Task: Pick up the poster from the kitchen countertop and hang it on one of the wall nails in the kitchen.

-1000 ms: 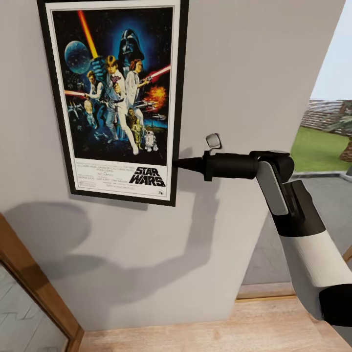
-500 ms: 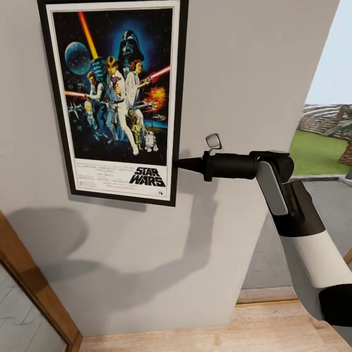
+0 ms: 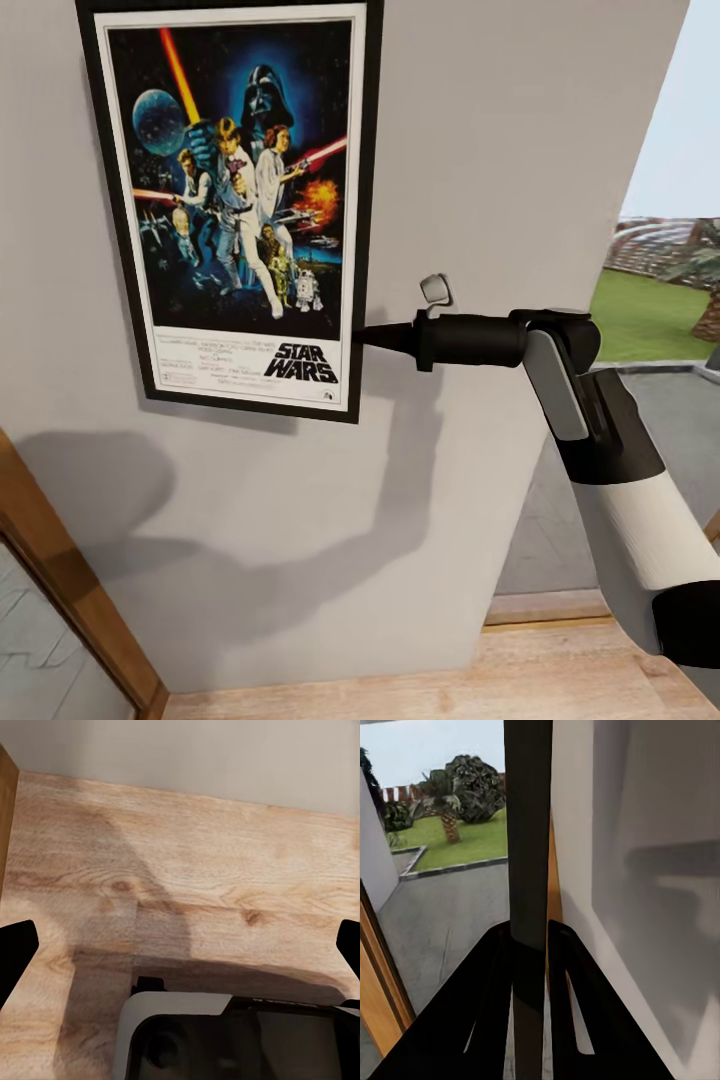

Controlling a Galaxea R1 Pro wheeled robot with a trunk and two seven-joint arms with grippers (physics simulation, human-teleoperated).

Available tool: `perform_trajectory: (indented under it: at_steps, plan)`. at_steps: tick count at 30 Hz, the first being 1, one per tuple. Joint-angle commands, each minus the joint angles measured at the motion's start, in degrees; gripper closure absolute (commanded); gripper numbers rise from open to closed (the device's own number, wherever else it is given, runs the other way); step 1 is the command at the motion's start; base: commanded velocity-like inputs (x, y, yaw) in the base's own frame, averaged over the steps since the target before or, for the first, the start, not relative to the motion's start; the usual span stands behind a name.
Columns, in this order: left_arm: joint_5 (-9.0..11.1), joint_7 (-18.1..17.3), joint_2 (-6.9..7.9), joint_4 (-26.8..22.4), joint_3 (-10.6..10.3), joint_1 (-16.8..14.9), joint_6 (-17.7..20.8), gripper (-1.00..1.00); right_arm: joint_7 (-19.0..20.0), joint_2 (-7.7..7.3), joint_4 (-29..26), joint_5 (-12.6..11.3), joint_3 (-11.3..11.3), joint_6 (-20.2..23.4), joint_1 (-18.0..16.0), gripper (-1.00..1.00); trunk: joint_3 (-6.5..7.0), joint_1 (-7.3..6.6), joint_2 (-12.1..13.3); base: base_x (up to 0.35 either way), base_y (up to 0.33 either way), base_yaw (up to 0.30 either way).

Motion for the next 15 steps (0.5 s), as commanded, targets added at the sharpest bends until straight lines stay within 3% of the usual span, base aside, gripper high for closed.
perform_trajectory:
  at_steps: [1,15]
  plan:
    - [0.29,-0.36,-0.02,-0.05,0.14,-0.01,0.03,-1.0,0.03,-0.03,0.01,-0.24,0.05,0.29,-0.07,1.0,-0.11,0.04,-0.12,0.0,0.0,0.0]
    - [0.29,-0.36,-0.02,-0.02,0.14,-0.02,0.03,-1.0,-0.03,-0.03,1.64,-0.24,0.16,0.22,-0.07,1.0,-0.11,0.04,-0.12,0.0,0.0,0.0]
